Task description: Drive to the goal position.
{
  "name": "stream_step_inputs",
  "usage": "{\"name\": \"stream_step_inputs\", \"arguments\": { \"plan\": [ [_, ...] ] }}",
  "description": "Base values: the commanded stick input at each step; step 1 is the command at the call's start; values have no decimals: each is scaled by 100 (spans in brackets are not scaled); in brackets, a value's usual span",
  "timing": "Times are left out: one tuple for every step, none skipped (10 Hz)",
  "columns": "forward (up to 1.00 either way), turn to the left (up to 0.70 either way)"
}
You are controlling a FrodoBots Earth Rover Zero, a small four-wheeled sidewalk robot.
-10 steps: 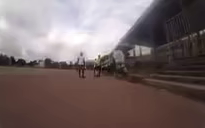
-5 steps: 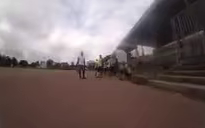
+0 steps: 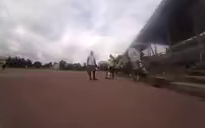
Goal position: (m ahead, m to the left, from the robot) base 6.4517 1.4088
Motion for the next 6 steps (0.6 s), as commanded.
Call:
{"name": "stream_step_inputs", "arguments": {
  "plan": [
    [100,0],
    [100,0],
    [100,0],
    [100,0],
    [100,0],
    [100,0]
  ]
}}
